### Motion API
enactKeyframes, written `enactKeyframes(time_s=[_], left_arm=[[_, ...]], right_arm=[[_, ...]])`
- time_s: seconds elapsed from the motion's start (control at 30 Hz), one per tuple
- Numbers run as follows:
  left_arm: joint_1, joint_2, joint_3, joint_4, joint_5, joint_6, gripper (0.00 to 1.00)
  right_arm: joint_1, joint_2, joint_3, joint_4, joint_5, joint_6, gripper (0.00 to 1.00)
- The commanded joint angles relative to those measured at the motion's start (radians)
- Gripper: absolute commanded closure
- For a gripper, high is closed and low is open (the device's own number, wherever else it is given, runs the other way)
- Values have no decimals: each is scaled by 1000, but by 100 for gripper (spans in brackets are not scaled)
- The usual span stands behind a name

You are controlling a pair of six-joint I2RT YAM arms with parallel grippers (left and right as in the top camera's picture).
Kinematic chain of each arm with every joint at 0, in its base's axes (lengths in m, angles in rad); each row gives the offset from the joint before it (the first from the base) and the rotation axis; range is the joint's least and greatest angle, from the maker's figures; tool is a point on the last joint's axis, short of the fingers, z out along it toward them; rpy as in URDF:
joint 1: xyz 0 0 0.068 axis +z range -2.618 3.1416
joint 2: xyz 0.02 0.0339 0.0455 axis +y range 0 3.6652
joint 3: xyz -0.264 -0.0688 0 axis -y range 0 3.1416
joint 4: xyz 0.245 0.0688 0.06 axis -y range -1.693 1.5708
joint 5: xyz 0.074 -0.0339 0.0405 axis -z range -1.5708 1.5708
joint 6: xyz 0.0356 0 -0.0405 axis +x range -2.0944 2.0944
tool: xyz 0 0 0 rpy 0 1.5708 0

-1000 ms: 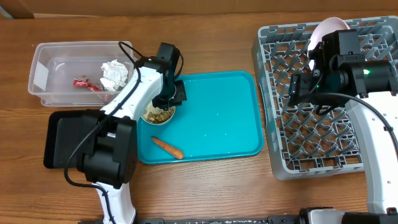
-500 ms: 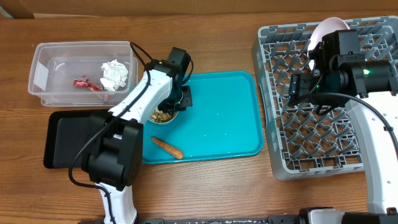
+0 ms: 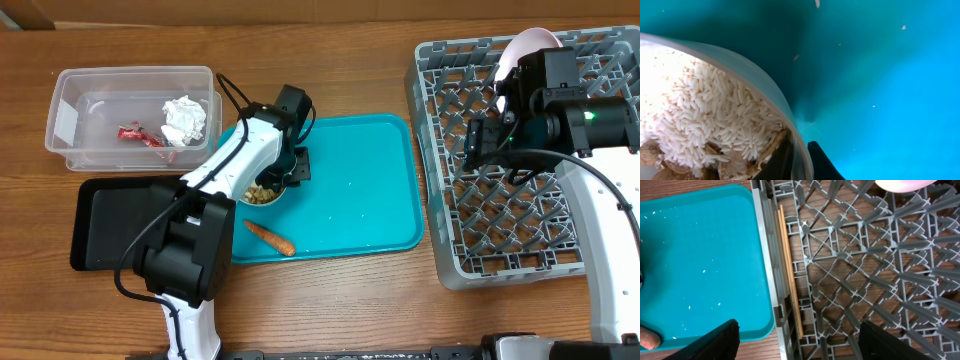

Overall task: Sort waste into correct bins and load items into the dishwasher
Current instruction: 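Reach the left gripper to the food bowl and grasp its rim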

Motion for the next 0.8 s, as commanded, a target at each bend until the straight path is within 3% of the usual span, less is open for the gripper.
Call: enactKeyframes(time_s=[0.0, 0.13, 0.27, 0.77], left_arm=[[-3, 14, -15, 3, -16, 15, 85], [-3, 14, -16, 2, -16, 15, 86], [-3, 14, -16, 2, -19, 15, 96], [-2, -86, -13, -104, -90, 6, 96]], right_arm=[[-4, -5, 2, 5, 1, 4, 21], [-4, -5, 2, 1, 2, 4, 21], [-4, -5, 2, 1, 2, 4, 21], [-4, -5, 2, 1, 2, 4, 21]])
